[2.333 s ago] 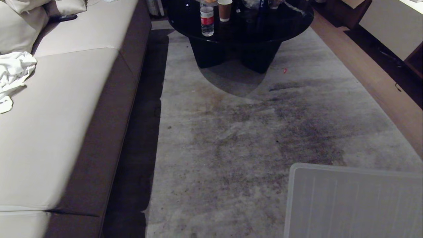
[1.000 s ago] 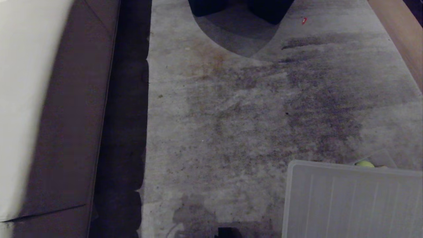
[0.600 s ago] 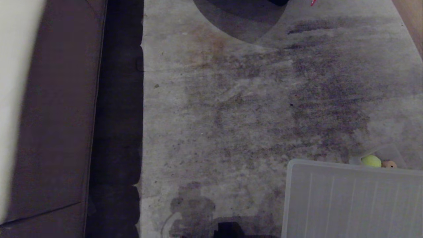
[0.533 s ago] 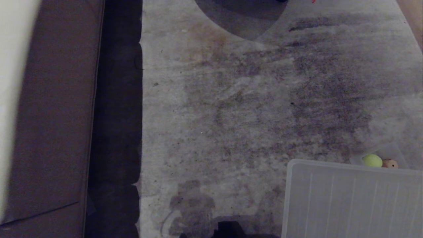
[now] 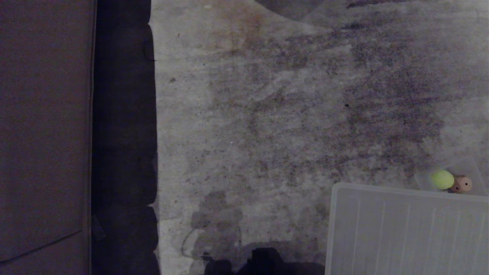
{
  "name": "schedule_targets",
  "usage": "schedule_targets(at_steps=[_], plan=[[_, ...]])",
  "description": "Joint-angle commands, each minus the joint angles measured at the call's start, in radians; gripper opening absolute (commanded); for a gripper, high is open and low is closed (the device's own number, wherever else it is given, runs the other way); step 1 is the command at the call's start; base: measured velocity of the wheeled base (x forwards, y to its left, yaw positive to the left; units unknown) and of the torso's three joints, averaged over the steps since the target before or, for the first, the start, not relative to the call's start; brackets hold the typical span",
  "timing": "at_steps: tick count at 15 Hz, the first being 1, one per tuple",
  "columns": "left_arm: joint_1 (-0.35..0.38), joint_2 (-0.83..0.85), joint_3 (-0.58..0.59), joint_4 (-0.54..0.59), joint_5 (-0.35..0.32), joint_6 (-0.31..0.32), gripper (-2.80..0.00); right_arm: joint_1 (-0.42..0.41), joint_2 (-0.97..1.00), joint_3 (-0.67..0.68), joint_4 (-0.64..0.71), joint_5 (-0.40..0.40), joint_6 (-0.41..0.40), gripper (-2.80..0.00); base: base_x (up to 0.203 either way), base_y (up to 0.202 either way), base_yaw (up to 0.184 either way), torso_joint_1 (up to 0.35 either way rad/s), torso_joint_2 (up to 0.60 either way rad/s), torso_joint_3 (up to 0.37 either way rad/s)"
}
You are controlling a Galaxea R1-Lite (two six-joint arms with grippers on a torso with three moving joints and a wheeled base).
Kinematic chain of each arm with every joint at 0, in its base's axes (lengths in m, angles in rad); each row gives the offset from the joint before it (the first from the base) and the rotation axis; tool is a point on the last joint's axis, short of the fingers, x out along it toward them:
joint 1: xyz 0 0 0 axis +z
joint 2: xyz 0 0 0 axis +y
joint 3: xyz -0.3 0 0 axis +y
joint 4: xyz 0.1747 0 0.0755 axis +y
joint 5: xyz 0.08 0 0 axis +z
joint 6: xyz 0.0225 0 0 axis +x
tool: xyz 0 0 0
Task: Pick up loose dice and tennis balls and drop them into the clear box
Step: Close the lid
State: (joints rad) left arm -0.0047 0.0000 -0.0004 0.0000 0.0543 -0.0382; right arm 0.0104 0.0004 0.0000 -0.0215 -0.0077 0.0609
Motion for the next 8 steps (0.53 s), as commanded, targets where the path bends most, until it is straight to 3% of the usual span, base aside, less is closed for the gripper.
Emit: schedule_targets(at_steps=[1,5,8], plan=[[0.000,0.002,0.002,0.000,0.000,0.000,-2.80,0.000,0.000,0.008,0.000,0.000,0.000,-2.80,0.000,0.000,0.000,0.002,0.00,-0.203],[0.000,0.002,0.002,0.000,0.001,0.004,-2.80,0.000,0.000,0.008,0.001,0.000,-0.005,-2.80,0.000,0.000,0.000,0.004,0.00,-0.182],[0.000,0.002,0.002,0.000,0.001,0.008,-2.80,-0.003,0.011,-0.026,0.031,-0.011,0.002,-2.80,0.000,0.000,0.000,0.003,0.00,-0.046]])
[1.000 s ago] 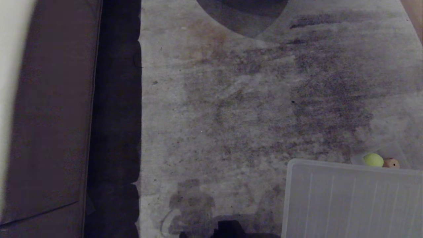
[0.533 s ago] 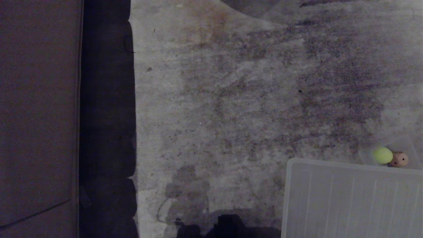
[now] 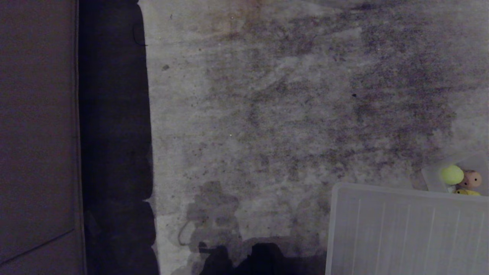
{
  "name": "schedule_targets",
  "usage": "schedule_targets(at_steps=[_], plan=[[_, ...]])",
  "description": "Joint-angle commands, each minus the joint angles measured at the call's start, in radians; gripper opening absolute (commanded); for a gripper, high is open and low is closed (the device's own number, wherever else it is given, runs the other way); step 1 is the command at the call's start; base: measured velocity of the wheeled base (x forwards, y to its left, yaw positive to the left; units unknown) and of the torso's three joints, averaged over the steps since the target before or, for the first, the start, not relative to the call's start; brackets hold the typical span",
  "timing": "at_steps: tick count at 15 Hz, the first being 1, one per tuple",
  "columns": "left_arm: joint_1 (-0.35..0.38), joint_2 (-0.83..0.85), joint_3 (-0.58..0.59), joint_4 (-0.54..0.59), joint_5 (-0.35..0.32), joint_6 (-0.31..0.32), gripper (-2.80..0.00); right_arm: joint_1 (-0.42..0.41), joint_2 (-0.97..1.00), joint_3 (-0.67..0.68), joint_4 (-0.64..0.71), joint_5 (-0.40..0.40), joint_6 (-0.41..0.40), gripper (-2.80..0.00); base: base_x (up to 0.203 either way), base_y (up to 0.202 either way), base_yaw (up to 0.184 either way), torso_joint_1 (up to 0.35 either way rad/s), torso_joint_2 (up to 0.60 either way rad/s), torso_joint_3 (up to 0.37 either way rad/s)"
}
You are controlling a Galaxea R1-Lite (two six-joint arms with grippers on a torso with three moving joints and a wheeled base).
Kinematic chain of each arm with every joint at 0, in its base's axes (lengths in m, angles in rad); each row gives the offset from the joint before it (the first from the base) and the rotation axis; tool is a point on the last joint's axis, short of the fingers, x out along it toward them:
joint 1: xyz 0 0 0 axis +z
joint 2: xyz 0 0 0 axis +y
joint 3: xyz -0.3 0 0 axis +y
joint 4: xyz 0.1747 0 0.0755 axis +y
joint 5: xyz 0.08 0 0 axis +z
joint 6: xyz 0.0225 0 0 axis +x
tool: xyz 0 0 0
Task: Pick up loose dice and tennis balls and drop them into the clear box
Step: Close the lid
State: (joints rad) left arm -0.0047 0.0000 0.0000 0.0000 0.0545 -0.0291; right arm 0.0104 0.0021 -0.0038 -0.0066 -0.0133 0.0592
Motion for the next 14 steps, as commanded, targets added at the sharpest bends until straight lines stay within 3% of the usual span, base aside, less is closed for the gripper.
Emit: schedule_targets(at_steps=[1,4,7,10,14], plan=[[0.000,0.002,0.002,0.000,0.002,-0.006,-2.80,-0.005,0.040,-0.061,0.037,-0.019,0.031,-2.80,0.000,0.000,0.000,0.000,0.00,0.000],[0.000,0.002,0.002,0.000,0.002,-0.008,-2.80,-0.007,0.251,-0.205,0.065,-0.100,0.213,-2.80,0.000,0.000,0.000,0.000,0.00,0.000],[0.000,0.002,0.002,0.000,0.002,-0.008,-2.80,-0.014,0.439,-0.259,0.031,-0.185,0.307,-2.80,0.000,0.000,0.000,0.000,0.00,0.000],[0.000,0.002,0.002,0.000,0.002,-0.008,-2.80,-0.056,0.686,-0.275,-0.123,-0.246,0.358,-2.80,0.000,0.000,0.000,0.000,0.00,0.000],[0.000,0.002,0.002,0.000,0.002,-0.008,-2.80,-0.189,1.069,-0.290,-0.366,-0.267,0.444,-2.80,0.000,0.000,0.000,0.000,0.00,0.000]])
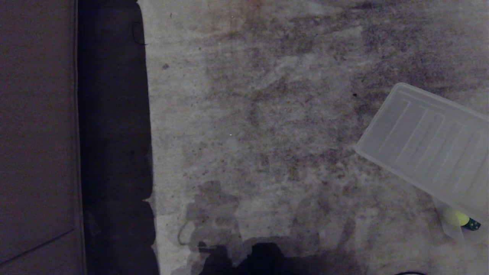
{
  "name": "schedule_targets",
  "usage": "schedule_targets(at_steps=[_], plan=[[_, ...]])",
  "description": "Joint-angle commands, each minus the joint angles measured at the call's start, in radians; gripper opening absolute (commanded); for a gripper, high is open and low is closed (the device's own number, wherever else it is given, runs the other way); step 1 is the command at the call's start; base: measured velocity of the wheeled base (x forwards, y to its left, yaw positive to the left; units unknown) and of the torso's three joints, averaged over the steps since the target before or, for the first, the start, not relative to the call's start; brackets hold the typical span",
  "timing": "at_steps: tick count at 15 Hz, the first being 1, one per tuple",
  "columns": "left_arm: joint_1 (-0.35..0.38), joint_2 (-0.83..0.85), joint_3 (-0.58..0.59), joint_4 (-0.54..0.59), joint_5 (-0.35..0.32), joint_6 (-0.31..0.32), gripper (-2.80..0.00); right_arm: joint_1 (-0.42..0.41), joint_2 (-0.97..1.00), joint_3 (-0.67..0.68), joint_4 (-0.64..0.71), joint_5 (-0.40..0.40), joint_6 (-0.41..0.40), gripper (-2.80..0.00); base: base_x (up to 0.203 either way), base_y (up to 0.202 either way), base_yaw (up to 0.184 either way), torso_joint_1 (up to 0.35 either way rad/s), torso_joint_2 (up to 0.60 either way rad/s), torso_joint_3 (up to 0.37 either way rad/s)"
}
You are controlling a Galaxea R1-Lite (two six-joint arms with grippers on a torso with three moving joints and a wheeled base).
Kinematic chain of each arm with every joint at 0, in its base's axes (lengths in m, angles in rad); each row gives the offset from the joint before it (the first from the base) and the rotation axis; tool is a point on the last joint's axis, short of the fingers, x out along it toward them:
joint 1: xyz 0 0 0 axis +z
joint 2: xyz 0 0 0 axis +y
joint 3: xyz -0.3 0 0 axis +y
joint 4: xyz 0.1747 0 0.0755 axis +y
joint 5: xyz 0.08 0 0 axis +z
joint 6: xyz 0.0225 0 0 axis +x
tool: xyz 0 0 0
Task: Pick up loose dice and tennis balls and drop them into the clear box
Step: Close the lid
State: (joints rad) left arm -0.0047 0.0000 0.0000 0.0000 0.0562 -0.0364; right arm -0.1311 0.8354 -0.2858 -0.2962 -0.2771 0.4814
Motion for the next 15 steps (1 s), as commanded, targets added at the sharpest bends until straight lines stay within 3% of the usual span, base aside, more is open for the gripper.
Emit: schedule_targets(at_steps=[1,4,7,9,11,15], plan=[[0.000,0.002,0.002,0.000,0.001,0.000,-2.80,-0.088,0.336,-0.022,-0.137,-0.004,0.052,-2.80,0.000,0.000,0.000,0.000,0.00,0.000],[0.000,0.002,0.002,0.000,0.001,0.000,-2.80,-0.230,0.609,-0.110,-0.276,0.043,0.175,-2.80,0.000,0.000,0.000,0.000,0.00,0.000],[0.000,0.002,0.002,0.000,0.001,0.000,-2.80,-0.496,0.772,-0.257,-0.324,0.290,0.302,-2.80,0.000,0.000,0.000,0.000,0.00,0.000],[0.000,0.002,0.002,0.000,0.001,0.000,-2.80,-0.615,0.864,-0.307,-0.339,0.444,0.353,-2.80,0.000,0.000,0.000,0.000,0.00,0.000],[0.000,0.002,0.002,0.000,0.001,0.000,-2.80,-0.712,0.913,-0.322,-0.353,0.631,0.354,-2.80,0.000,0.000,0.000,0.000,0.00,0.000],[0.000,0.002,0.002,0.000,0.000,0.000,-2.80,-0.873,1.088,-0.350,-0.415,0.896,0.178,-2.80,0.000,0.000,0.000,0.000,0.00,0.000]])
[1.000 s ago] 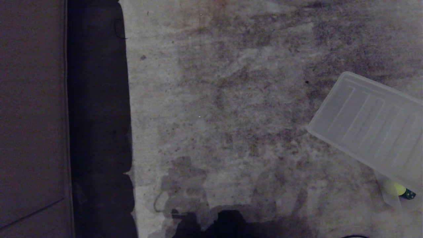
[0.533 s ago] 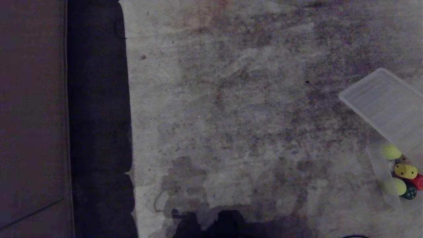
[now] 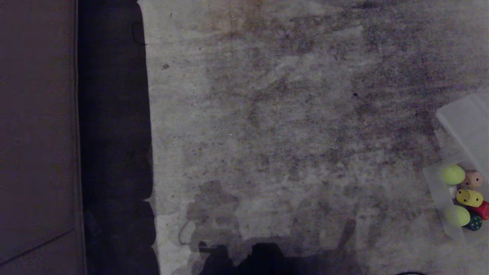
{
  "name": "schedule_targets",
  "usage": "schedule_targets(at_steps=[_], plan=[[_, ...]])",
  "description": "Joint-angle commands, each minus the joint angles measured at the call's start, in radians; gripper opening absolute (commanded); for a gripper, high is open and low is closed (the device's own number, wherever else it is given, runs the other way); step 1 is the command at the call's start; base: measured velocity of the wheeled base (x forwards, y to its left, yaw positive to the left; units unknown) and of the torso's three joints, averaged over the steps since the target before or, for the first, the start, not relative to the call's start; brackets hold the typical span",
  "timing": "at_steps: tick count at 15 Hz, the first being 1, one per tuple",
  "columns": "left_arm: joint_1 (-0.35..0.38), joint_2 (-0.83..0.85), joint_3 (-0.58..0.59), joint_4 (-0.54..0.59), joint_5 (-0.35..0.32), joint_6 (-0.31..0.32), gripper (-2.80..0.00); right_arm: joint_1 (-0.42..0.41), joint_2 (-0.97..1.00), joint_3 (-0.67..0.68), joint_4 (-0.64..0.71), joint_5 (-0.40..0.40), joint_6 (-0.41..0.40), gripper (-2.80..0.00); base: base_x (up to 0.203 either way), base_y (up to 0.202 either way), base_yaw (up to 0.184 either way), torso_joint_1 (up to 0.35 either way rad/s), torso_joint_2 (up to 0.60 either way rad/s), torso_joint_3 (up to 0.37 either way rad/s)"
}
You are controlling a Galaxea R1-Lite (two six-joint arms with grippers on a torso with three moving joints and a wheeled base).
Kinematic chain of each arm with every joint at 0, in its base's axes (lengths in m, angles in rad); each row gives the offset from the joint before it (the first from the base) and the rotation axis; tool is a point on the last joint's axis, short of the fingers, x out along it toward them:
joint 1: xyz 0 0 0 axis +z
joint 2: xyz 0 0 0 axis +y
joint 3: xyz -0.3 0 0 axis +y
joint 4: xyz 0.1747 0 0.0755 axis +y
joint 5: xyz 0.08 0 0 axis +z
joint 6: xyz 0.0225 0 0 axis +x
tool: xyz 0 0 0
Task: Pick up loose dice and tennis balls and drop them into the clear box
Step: Close the lid
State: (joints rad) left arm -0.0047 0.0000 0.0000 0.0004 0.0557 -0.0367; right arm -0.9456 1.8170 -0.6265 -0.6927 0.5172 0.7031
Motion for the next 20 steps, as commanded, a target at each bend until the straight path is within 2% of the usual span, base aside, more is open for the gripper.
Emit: schedule_targets(at_steps=[1,2,5,7,10,12,14,17,20], plan=[[0.000,0.002,0.002,0.000,-0.001,0.000,-2.80,-0.083,0.143,-0.011,-0.034,0.159,-0.096,-2.80,0.000,0.000,0.000,0.000,0.00,0.000],[0.000,0.002,0.002,0.000,0.001,0.000,-2.80,-0.112,0.175,-0.012,-0.042,0.206,-0.171,-2.80,0.000,0.000,0.000,0.000,0.00,0.000],[0.000,0.002,0.002,0.000,0.000,0.000,-2.80,-0.173,0.269,-0.011,-0.046,0.276,-0.437,-2.80,0.000,0.000,0.000,0.000,0.00,0.000],[0.000,0.002,0.002,0.000,0.001,0.000,-2.80,-0.204,0.328,-0.032,-0.070,0.290,-0.490,-2.80,0.000,0.000,0.000,0.000,0.00,0.000],[0.000,0.002,0.002,0.000,0.001,0.000,-2.80,-0.218,0.408,-0.025,-0.159,0.290,-0.486,-2.80,0.000,0.000,0.000,0.000,0.00,0.000],[0.000,0.002,0.002,0.000,0.001,0.000,-2.80,-0.220,0.470,-0.007,-0.257,0.290,-0.454,-2.80,0.000,0.000,0.000,0.000,0.00,0.000],[0.000,0.002,0.002,0.000,0.001,0.000,-2.80,-0.226,0.525,0.018,-0.407,0.292,-0.362,-2.80,0.000,0.000,0.000,0.000,0.00,0.000],[0.000,0.002,0.002,0.000,0.000,0.000,-2.80,-0.227,0.634,0.036,-0.632,0.293,-0.282,-2.80,0.000,0.000,0.000,0.000,0.00,0.000],[0.000,0.002,0.002,0.000,0.001,0.000,-2.80,-0.244,0.682,0.025,-0.667,0.294,-0.244,-2.80,0.000,0.000,0.000,0.000,0.00,0.000]])
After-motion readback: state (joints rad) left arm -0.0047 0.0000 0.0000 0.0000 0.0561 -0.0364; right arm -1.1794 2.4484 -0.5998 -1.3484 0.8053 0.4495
